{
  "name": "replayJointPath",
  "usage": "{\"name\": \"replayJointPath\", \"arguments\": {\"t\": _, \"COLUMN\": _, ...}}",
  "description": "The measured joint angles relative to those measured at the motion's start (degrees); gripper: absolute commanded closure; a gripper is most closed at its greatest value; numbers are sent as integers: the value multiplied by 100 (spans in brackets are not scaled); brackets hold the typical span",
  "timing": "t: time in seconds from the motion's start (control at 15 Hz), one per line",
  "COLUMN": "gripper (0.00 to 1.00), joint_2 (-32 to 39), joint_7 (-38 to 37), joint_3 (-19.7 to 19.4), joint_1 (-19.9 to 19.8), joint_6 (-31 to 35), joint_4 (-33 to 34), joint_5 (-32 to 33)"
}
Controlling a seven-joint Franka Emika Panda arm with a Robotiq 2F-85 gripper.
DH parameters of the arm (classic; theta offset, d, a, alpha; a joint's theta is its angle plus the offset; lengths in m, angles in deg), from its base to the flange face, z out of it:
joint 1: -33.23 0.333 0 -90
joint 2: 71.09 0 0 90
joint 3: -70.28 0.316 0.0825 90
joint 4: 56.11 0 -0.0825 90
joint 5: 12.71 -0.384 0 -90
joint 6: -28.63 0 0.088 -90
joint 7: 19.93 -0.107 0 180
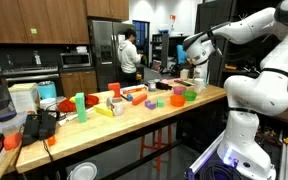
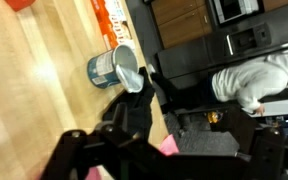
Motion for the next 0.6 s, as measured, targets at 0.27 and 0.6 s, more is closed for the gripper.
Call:
{"name": "replayJointPath", "arguments": {"t": 0.27, "gripper": 0, "joint_2": 864, "joint_7": 23, "joint_3": 764, "joint_1": -303, "joint_6": -1158, "joint_4": 1180, "joint_5": 230}}
{"name": "replayJointPath", "arguments": {"t": 0.6, "gripper": 0, "joint_2": 1582, "joint_7": 45, "joint_3": 714, "joint_1": 26, "joint_6": -3112, "joint_4": 3065, "joint_5": 670}}
